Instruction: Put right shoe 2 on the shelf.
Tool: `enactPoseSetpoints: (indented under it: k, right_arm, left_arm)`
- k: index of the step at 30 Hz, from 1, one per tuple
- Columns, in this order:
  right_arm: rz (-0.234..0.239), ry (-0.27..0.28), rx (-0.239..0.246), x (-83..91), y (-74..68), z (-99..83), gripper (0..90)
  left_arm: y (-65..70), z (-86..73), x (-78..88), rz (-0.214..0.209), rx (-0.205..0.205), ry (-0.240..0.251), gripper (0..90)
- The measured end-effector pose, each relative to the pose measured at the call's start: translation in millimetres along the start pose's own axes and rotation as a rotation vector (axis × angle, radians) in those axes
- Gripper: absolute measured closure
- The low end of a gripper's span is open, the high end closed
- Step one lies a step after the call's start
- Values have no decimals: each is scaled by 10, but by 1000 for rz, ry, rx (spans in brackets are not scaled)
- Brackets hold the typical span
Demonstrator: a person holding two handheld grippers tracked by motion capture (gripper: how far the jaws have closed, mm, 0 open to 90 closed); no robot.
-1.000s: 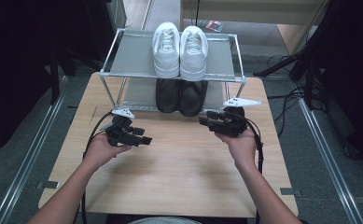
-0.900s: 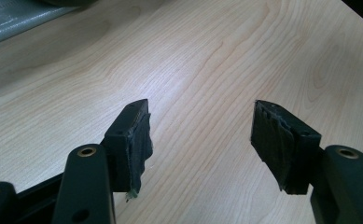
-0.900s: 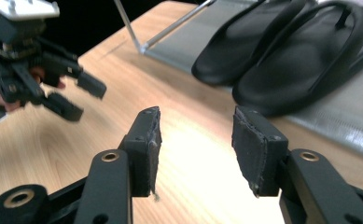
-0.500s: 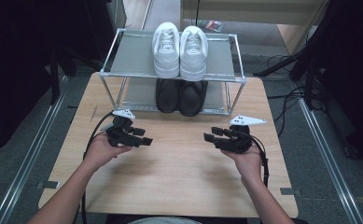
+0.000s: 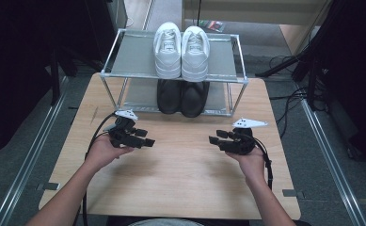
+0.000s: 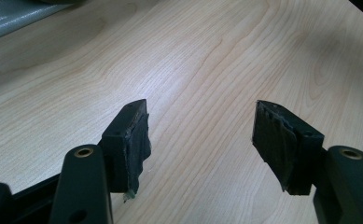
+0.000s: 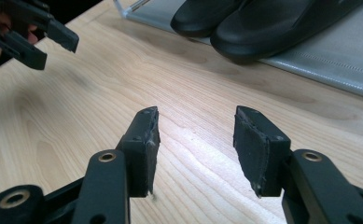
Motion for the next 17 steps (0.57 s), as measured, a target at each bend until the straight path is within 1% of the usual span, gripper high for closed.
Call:
enactPoseSetpoints:
  k: [2,4,6,8,11,12,13,14,15,16,17]
  right_arm:
    - [1,-3,9,-5,-4,15,523]
    - [5,8,0,-9,-2,29,522]
    - [4,-7,9,-23,-10,11,519]
    - [-2,-15,30,-35,-16,1,517]
    - [3,-18,31,-43,-30,-5,515]
    - [6,-21,31,-50,-39,-9,511]
    - [6,-21,31,-50,-39,-9,511]
    - [3,-30,40,-56,-37,-24,500]
    - [3,-30,40,-56,-37,-24,500]
    - [-24,-38,57,-79,-18,-42,448]
    - [-24,-38,57,-79,-18,-42,448]
  left_arm:
    - [-5,-5,-10,0,3,-7,367]
    - [3,-7,-19,-3,2,-11,365]
    - [7,-11,-33,-3,1,-15,363]
    - [4,-11,-41,-4,4,-17,360]
    - [2,-11,-42,-1,6,-19,359]
    - [-3,-9,-46,10,8,-16,356]
    - [-3,-9,-46,10,8,-16,354]
    - [4,-12,-55,-1,8,-19,345]
    - [4,-12,-55,-1,8,-19,332]
    - [8,-16,-69,-4,5,-23,311]
    - [16,-26,-96,-4,3,-27,311]
Point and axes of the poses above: each handheld gripper's, and its own axes: x roughly backward along the jaws, z roughly out of its top, y roughly to its right, the point moved 10 cm from there along -x, roughly forward along the jaws, and after that the axes turned 3 degrees about -y, right-handed, at the moved point
